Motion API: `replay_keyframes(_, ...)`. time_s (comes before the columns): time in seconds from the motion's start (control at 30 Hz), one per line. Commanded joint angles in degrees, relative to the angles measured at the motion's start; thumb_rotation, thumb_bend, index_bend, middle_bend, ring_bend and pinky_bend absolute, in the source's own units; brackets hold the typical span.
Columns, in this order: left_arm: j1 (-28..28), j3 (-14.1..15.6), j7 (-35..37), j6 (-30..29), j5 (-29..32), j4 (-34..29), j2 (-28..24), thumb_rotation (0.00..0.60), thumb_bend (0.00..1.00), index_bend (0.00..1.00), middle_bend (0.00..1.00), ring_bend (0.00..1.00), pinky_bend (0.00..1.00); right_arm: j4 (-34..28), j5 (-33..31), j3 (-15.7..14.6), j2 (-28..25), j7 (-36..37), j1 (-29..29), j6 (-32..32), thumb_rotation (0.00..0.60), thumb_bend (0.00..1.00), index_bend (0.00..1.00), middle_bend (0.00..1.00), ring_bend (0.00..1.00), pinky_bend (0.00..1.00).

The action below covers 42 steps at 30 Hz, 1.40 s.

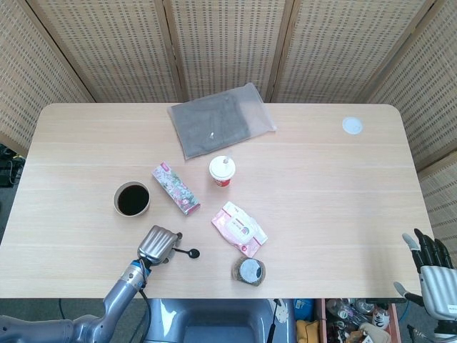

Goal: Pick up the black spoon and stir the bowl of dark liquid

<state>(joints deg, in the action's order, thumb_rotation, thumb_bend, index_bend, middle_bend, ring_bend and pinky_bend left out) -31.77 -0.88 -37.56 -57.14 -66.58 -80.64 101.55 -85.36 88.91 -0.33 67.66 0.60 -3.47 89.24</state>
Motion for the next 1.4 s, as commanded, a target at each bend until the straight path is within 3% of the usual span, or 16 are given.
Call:
replay_keyframes(0.03, -0.02, 0.08, 0.01, -0.06, 0.04, 0.16, 0.12, 0.600, 0.41, 0.50, 0.79, 0.69, 0.73, -0.01, 0.02, 0.00, -0.02, -0.02, -0.03, 0.04, 0.600, 0.09, 0.06, 0.08, 0.00, 0.00)
replay_keyframes(0.87, 0.47, 0.85, 1.71, -0.08, 0.54, 2.28, 0.41, 0.600, 0.41, 0.51, 0.79, 0.69, 0.73, -0.52, 0.00, 0.00, -0.15, -0.82, 0.02, -0.31, 0.600, 0.09, 0.07, 0.08, 0.00, 0.00)
replay_keyframes(1.4, 0.85, 1.01, 1.89, -0.43, 0.74, 2.17, 0.08, 0.600, 0.41, 0.60, 0.80, 0.71, 0.73, -0.43, 0.16, -0.01, -0.19, -0.56, -0.08, -0.08, 0.600, 0.09, 0.07, 0.09, 0.00, 0.00)
